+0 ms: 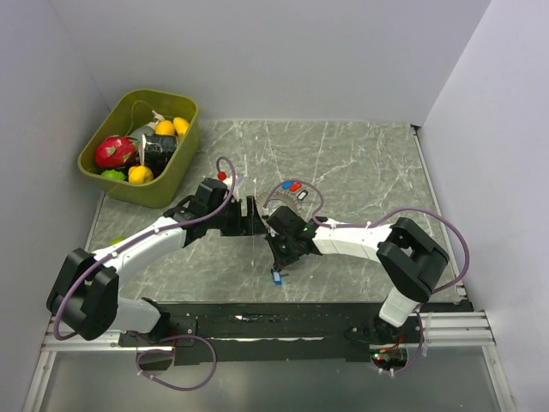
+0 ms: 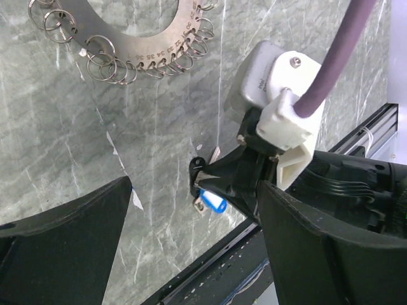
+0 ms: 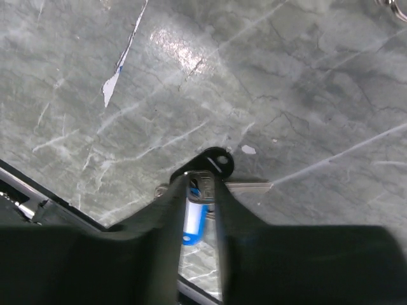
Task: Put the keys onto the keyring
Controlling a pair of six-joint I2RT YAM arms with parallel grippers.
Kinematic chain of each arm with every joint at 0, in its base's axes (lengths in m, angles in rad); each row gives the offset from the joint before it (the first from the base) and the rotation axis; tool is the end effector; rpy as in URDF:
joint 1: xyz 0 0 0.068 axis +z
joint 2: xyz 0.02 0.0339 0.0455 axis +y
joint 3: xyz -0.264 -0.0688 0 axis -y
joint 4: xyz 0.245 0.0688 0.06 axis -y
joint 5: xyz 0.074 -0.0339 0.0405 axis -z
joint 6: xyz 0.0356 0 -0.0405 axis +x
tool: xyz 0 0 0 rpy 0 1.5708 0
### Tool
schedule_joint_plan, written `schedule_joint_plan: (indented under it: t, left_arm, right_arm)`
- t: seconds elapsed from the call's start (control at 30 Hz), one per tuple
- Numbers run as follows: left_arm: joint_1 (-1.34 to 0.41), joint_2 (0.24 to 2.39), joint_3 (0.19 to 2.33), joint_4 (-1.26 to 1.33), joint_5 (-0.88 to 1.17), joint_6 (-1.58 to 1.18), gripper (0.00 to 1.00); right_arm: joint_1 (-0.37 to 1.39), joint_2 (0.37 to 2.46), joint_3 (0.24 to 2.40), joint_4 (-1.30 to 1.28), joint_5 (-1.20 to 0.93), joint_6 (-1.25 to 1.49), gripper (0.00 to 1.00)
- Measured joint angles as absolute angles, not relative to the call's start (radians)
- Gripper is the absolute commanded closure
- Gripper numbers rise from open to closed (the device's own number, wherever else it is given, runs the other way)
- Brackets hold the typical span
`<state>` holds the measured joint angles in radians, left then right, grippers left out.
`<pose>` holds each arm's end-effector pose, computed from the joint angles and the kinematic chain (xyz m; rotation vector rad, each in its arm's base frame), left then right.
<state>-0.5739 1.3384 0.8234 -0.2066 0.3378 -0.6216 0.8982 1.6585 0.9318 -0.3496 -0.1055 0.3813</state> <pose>0.2310 -0.1634 0.2309 0.1302 2.4501 -0.9672 0.1952 0.2511 0.1623 -0.7404 2.6568 0.5324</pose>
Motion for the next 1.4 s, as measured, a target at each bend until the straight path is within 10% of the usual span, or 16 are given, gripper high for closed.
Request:
schedule_joint_plan:
  t: [0.8,0.93,1.4]
  left_arm:
    - [-0.574,1.327,0.831,-0.201,0.337,-0.622,0.15]
    - [-0.574,1.316,0.831,-0.196,0.339,-0.621,0.14]
    - [-0.574,1.316,0.830,-0.191,0.345,-0.619,0.15]
  right_arm:
    - [0.858,1.495,0.929,-0.373,-0.075,0.402,1.00]
    - [0.849,1.489,0.921,-0.352,-0.118,0.378,0.58]
    - [0.849,1.529,0.881,-0.318,-0.254,0.288,0.46]
